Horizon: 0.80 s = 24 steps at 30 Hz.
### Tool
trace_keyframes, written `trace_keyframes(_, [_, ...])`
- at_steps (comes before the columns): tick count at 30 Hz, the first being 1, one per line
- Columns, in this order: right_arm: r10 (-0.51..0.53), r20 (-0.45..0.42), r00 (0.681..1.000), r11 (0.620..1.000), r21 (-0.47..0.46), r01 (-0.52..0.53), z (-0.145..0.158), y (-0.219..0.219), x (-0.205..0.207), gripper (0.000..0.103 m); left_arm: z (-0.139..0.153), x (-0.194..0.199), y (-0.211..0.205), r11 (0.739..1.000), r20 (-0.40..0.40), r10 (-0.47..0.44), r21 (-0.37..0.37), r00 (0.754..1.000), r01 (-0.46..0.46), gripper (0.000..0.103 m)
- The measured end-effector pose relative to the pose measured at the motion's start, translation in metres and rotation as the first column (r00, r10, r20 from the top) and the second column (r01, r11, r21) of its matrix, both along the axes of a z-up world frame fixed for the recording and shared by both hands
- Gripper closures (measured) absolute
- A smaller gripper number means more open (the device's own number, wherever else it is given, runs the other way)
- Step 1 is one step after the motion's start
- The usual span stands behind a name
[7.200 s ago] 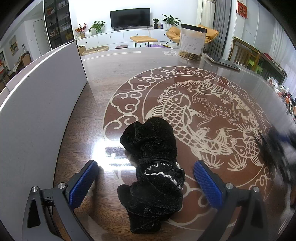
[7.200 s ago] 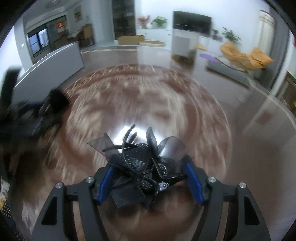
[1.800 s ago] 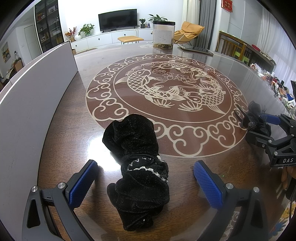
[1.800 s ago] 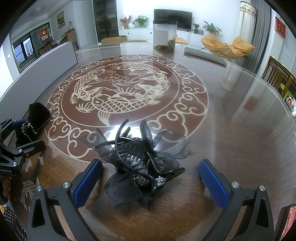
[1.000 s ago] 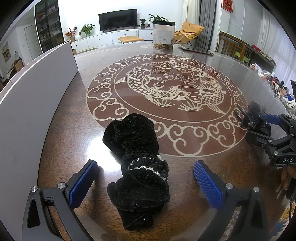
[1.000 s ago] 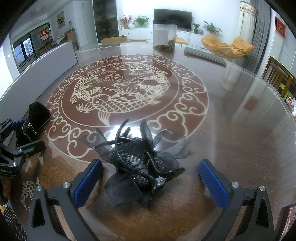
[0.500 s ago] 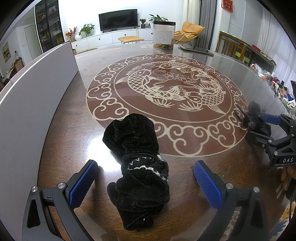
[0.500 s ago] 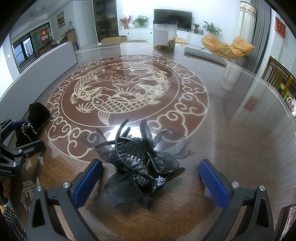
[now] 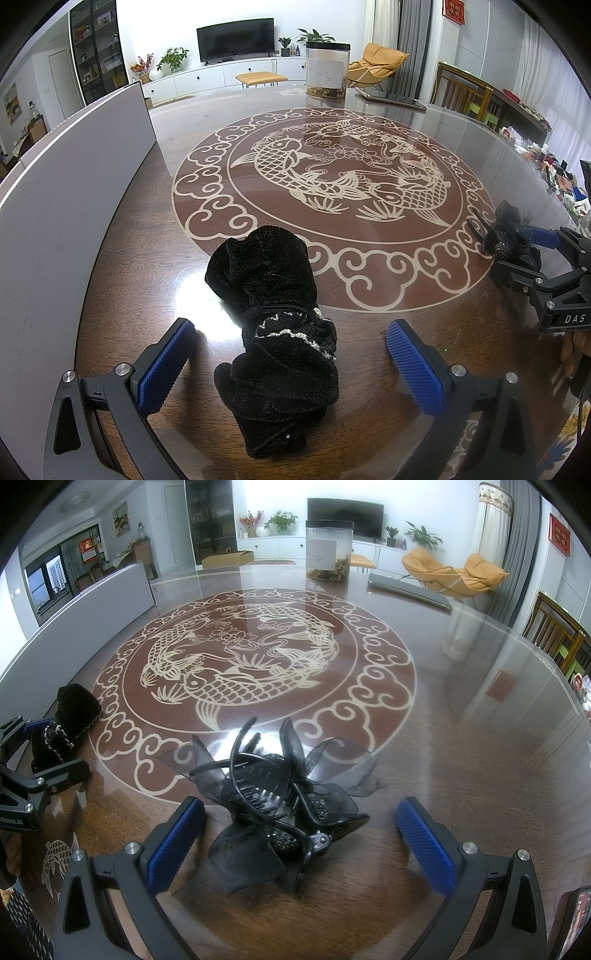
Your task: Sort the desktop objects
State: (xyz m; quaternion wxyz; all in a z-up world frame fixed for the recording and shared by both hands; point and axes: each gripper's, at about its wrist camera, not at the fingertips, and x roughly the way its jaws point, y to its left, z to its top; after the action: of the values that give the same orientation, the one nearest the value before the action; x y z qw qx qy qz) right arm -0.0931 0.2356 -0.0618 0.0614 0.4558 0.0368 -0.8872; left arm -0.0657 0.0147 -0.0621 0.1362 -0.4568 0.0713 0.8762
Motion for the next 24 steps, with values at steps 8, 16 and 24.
trace_keyframes(8, [0.000,0.000,1.000,1.000,0.000,0.000,0.0001,0.0000,0.0001,0.000,-0.0004,0.0001,-0.0001,1.000,0.000,0.000,0.000,1.000,0.000,0.000])
trace_keyframes(16, [0.000,0.000,1.000,1.000,0.000,0.000,-0.0008,-0.0004,-0.0008,0.000,-0.0006,-0.0001,-0.0001,1.000,0.000,-0.001,0.000,1.000,0.001,0.000])
trace_keyframes(24, [0.000,0.000,1.000,1.000,0.000,0.000,-0.0007,-0.0003,-0.0006,0.000,0.0002,0.0017,0.0003,1.000,-0.001,-0.001,-0.003,1.000,0.001,0.000])
